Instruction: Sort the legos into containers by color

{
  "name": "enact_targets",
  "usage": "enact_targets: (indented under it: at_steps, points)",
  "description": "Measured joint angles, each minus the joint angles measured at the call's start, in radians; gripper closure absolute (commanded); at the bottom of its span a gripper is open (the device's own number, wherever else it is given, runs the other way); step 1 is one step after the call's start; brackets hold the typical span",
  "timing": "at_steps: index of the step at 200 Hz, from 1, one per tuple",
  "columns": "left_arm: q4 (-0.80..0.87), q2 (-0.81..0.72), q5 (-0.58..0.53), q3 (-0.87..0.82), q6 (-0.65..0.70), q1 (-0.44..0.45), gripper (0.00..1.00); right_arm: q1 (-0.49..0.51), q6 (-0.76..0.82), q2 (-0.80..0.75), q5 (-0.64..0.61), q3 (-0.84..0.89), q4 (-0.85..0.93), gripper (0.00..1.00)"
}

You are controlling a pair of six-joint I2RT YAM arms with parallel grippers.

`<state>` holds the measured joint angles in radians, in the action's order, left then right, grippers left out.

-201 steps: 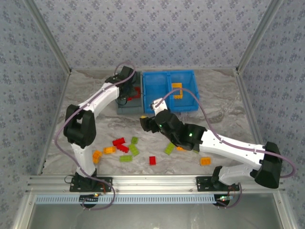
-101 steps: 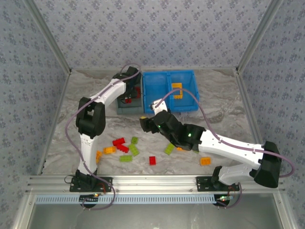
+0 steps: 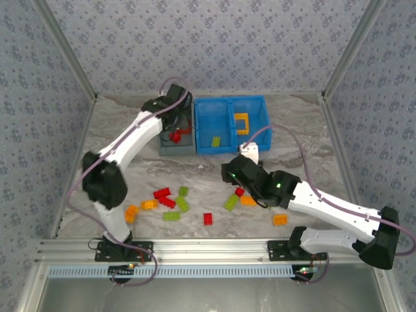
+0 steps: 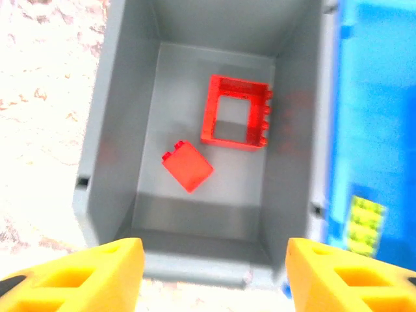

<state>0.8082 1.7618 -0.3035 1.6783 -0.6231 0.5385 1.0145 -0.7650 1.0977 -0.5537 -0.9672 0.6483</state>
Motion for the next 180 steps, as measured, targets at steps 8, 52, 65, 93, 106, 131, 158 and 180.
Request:
enact_targets:
  at_steps: [8, 52, 65, 93, 106, 131, 158, 180]
  points:
    - [-0.011, -0.083, 0.004, -0.056, -0.002, 0.024, 0.36, -0.017, -0.042, -0.009, 0.011, 0.014, 0.056, 0.20]
    - [-0.135, -0.463, 0.043, -0.397, 0.023, 0.310, 0.33, -0.126, -0.139, -0.040, 0.139, 0.113, 0.172, 0.17]
    - [-0.179, -0.540, 0.052, -0.512, 0.024, 0.403, 0.30, -0.183, -0.144, -0.006, 0.182, 0.114, 0.152, 0.16]
    - [-0.278, -0.714, 0.023, -0.753, 0.006, 0.597, 0.28, -0.285, -0.150, 0.134, 0.275, 0.112, 0.031, 0.15]
    - [-0.299, -0.782, -0.002, -0.822, -0.010, 0.672, 0.27, -0.320, -0.158, 0.224, 0.315, 0.100, -0.025, 0.17]
    - [-0.319, -0.852, -0.063, -0.887, -0.054, 0.731, 0.27, -0.352, -0.174, 0.376, 0.354, 0.045, -0.099, 0.19]
    - [-0.324, -0.858, -0.106, -0.898, -0.075, 0.740, 0.27, -0.358, -0.193, 0.482, 0.383, -0.008, -0.169, 0.23]
    - [-0.340, -0.853, -0.120, -0.898, -0.077, 0.740, 0.27, -0.373, -0.215, 0.556, 0.394, -0.038, -0.204, 0.30]
